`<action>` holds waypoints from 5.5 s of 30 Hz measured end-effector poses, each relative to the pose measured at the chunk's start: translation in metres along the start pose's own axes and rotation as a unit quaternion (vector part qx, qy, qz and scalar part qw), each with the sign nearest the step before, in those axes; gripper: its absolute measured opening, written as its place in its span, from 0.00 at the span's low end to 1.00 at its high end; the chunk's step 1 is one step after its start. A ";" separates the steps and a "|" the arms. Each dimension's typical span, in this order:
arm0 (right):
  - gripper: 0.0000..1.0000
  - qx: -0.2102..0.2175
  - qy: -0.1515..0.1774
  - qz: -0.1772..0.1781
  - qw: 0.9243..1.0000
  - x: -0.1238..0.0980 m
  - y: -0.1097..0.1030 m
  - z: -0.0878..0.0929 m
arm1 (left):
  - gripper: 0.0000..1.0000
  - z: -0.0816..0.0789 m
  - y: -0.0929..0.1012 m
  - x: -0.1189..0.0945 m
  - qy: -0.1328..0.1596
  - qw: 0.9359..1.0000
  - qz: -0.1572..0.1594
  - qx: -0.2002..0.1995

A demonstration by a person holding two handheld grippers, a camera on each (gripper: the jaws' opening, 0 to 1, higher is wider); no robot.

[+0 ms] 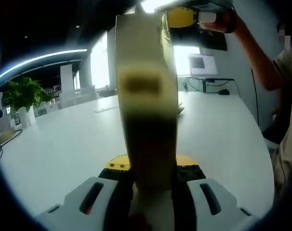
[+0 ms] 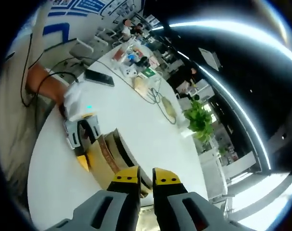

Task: Extract single mask from mask box in order stack masks on table

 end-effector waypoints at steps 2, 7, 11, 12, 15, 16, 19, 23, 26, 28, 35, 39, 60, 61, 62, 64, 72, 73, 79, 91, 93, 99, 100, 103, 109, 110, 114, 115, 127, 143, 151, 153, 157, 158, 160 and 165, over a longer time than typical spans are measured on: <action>0.05 -0.001 0.000 -0.003 1.000 0.001 0.000 -0.001 | 0.21 0.000 -0.001 0.000 0.000 1.000 0.000 0.000; 0.06 -0.008 -0.002 -0.008 1.000 0.001 0.001 -0.001 | 0.21 0.001 -0.003 0.000 0.000 1.000 0.000 0.000; 0.06 -0.016 -0.005 -0.017 1.000 0.002 0.001 -0.001 | 0.21 0.000 -0.001 0.001 0.000 1.000 -0.001 0.001; 0.06 -0.017 -0.006 -0.019 1.000 0.002 0.001 -0.001 | 0.21 0.000 -0.001 0.001 0.000 1.000 -0.001 0.001; 0.06 -0.025 -0.010 -0.030 0.999 0.005 0.002 -0.001 | 0.21 0.000 -0.001 0.000 0.000 1.000 -0.001 0.002; 0.06 -0.034 -0.012 -0.036 0.999 0.006 0.002 -0.002 | 0.21 0.000 -0.001 0.000 0.000 1.000 -0.001 0.002; 0.06 -0.037 -0.016 -0.048 0.998 0.011 0.004 -0.003 | 0.21 0.000 -0.002 0.000 0.000 1.000 -0.001 0.002; 0.03 -0.036 -0.017 -0.066 0.997 0.016 0.004 -0.003 | 0.21 -0.001 0.000 0.000 0.000 1.000 -0.001 0.003; 0.04 -0.033 -0.021 -0.069 0.997 0.015 0.004 -0.004 | 0.21 0.000 -0.001 0.000 -0.001 1.000 -0.002 -0.001; 0.03 -0.041 -0.022 -0.077 0.996 0.013 0.003 -0.004 | 0.21 0.000 -0.001 0.000 -0.001 1.000 -0.002 -0.001; 0.04 -0.056 -0.023 -0.115 0.991 0.012 0.006 -0.010 | 0.20 -0.001 0.000 0.000 -0.001 1.000 0.000 0.001; 0.04 -0.052 -0.027 -0.137 0.989 0.015 0.012 -0.010 | 0.20 -0.002 0.002 0.000 0.001 1.000 0.000 0.006; 0.00 -0.051 -0.036 -0.243 0.968 0.018 0.019 -0.013 | 0.20 0.001 -0.003 0.000 0.002 1.000 0.006 0.010; 0.00 -0.053 -0.037 -0.245 0.967 0.018 0.019 -0.013 | 0.20 0.002 -0.003 0.000 0.002 1.000 0.006 0.009; 0.00 -0.052 -0.039 -0.247 0.967 0.018 0.020 -0.014 | 0.20 0.002 -0.004 0.000 0.002 1.000 0.006 0.010; 0.01 -0.052 -0.041 -0.253 0.965 0.018 0.020 -0.015 | 0.20 0.002 -0.004 0.000 0.002 1.000 0.006 0.011; 0.01 -0.062 -0.045 -0.267 0.961 0.019 0.022 -0.018 | 0.20 0.002 -0.004 0.000 0.003 1.000 0.006 0.014; 0.01 -0.063 -0.047 -0.271 0.959 0.019 0.022 -0.018 | 0.20 0.003 -0.004 0.000 0.002 1.000 0.006 0.014; 0.02 -0.069 -0.053 -0.278 0.957 0.021 0.022 -0.018 | 0.20 0.002 -0.003 0.000 0.003 1.000 0.006 0.014; 0.02 -0.087 -0.084 -0.279 0.953 0.032 0.018 -0.015 | 0.20 0.001 0.000 0.001 0.004 1.000 0.008 0.022; 0.02 -0.094 -0.082 -0.277 0.953 0.034 0.017 -0.015 | 0.20 0.001 0.000 0.001 0.004 1.000 0.008 0.021; 0.01 -0.088 -0.085 -0.285 0.951 0.039 0.012 -0.014 | 0.20 0.000 0.002 0.001 0.003 1.000 0.008 0.023; 0.01 -0.090 -0.084 -0.285 0.951 0.040 0.012 -0.014 | 0.20 0.000 0.002 0.001 0.003 1.000 0.009 0.023; 0.01 -0.089 -0.084 -0.289 0.949 0.044 0.011 -0.013 | 0.20 0.000 0.002 0.001 0.003 1.000 0.008 0.022; 0.00 -0.093 -0.088 -0.290 0.948 0.048 0.008 -0.011 | 0.20 -0.001 0.004 0.001 0.003 1.000 0.009 0.020; 0.00 -0.094 -0.087 -0.290 0.949 0.048 0.008 -0.011 | 0.20 -0.001 0.003 0.001 0.003 1.000 0.009 0.019; 0.00 -0.098 -0.084 -0.289 0.949 0.048 0.008 -0.011 | 0.20 -0.001 0.003 0.001 0.003 1.000 0.009 0.020; 0.00 -0.097 -0.084 -0.290 0.948 0.047 0.008 -0.011 | 0.20 0.000 0.003 0.001 0.003 1.000 0.009 0.020; 0.00 -0.085 -0.061 -0.247 0.963 0.035 0.019 -0.013 | 0.20 0.000 0.001 0.002 0.001 1.000 0.008 0.012; 0.00 -0.052 -0.033 -0.179 0.982 0.015 0.038 -0.015 | 0.20 0.000 0.003 0.000 -0.002 1.000 0.004 0.002; 0.00 -0.050 -0.024 -0.159 0.986 0.004 0.044 -0.019 | 0.20 0.000 0.002 0.000 -0.002 1.000 0.004 0.000; 0.00 -0.050 -0.022 -0.153 0.987 0.002 0.047 -0.020 | 0.20 0.000 0.003 0.000 -0.002 1.000 0.003 0.002; 0.00 -0.044 -0.018 -0.138 0.989 -0.003 0.052 -0.022 | 0.20 0.000 0.002 0.000 -0.002 1.000 0.003 0.000; 0.00 -0.043 -0.017 -0.133 0.990 -0.004 0.054 -0.022 | 0.20 0.000 0.002 0.000 -0.002 1.000 0.003 0.000; 0.00 -0.042 -0.015 -0.127 0.991 -0.006 0.056 -0.023 | 0.20 0.000 0.002 0.000 -0.003 1.000 0.003 -0.001; 0.00 -0.037 -0.009 -0.109 0.993 -0.013 0.062 -0.024 | 0.20 0.000 0.002 0.000 -0.002 1.000 0.003 -0.001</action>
Point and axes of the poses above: the point that each gripper's makers call its tool centre point, and the gripper's own axes: x roughly forward along the fingers, y roughly to its right, z roughly out of its underside, the point moved 10 cm from there along -x, roughly backward along the fingers, and after that the axes turned 1 degree about z, right-handed, at the moved point
